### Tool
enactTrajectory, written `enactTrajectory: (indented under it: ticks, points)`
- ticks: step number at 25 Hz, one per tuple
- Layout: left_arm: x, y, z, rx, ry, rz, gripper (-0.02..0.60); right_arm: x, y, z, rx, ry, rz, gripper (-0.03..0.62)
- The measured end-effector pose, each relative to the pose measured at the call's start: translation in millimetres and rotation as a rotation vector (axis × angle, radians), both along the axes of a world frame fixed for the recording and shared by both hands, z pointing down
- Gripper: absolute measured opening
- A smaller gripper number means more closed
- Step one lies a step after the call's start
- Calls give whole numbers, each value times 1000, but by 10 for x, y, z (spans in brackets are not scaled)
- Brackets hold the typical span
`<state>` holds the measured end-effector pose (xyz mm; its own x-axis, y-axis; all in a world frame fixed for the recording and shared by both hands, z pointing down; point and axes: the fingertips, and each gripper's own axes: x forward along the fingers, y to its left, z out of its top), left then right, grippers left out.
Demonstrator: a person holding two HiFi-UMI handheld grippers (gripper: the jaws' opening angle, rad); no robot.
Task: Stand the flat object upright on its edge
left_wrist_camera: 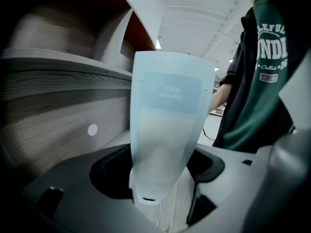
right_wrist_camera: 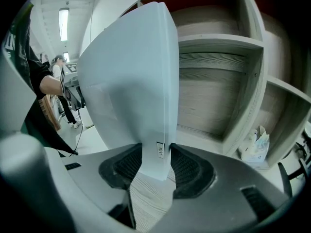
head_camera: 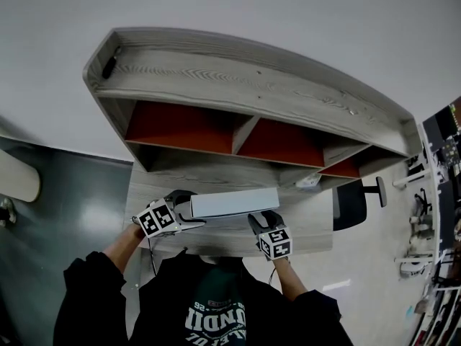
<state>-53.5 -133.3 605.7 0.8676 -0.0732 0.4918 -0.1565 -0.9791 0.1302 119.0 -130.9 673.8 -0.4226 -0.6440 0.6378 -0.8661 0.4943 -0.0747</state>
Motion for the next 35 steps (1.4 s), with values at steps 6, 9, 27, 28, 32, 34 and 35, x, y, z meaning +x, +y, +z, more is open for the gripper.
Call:
enactTrajectory:
  ticks: [6, 9, 27, 28, 32, 34, 35]
  points:
    - [110, 4, 21, 2, 3, 50, 334, 0, -7, 12, -13, 16, -2, 202]
    - [196, 10, 26, 7, 8, 65, 337, 0, -4, 17, -19, 24, -3, 202]
    - [344, 10, 64, 127, -7, 18, 270, 87, -67, 36, -11, 45, 40, 201]
    - [344, 20, 61, 131, -7, 11, 268, 85, -66, 35, -10, 46, 36, 201]
    - [293, 65, 46, 139, -14, -20, 265, 25, -72, 29, -23, 53, 4, 201]
    - [237, 80, 26, 150, -17, -42, 264, -39, -87, 20, -26, 56, -21, 201]
    - [208, 96, 19, 153, -17, -54, 262, -71, -89, 17, -26, 56, -33, 201]
